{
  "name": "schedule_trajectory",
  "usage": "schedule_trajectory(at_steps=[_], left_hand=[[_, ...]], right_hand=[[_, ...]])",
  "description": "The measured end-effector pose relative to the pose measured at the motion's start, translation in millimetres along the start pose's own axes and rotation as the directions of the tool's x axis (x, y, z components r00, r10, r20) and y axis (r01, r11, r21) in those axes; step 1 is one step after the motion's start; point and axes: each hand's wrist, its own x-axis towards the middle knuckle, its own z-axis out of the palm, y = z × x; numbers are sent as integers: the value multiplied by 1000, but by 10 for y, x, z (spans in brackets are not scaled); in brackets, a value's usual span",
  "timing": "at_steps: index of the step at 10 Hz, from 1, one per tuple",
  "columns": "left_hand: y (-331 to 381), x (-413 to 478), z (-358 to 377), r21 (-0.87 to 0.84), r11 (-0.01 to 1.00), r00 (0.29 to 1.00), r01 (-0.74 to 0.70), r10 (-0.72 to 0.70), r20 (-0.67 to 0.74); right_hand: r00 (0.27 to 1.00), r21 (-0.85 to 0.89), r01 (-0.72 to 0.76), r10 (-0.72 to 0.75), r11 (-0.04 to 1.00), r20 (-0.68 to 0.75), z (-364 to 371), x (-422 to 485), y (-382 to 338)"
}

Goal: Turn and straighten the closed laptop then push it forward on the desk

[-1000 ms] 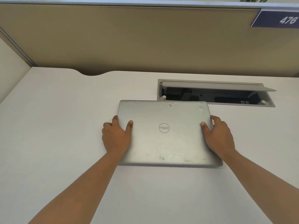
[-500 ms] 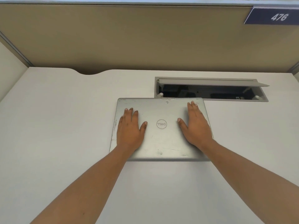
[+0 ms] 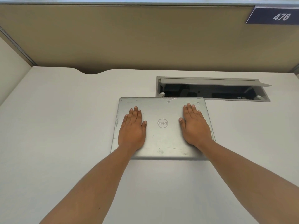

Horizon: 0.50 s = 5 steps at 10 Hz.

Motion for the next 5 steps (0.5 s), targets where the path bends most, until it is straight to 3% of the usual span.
schedule_trajectory(at_steps=[4,5], left_hand=[[9,49,-21,-1,1000,999,-15,15,35],[-8,67,-110,53,995,996,-84,84,12]], right_hand=[[1000,50,-13,13,999,8,-45,41,-7],[1000,64,6,-4,998,-27,-131,28,-24]])
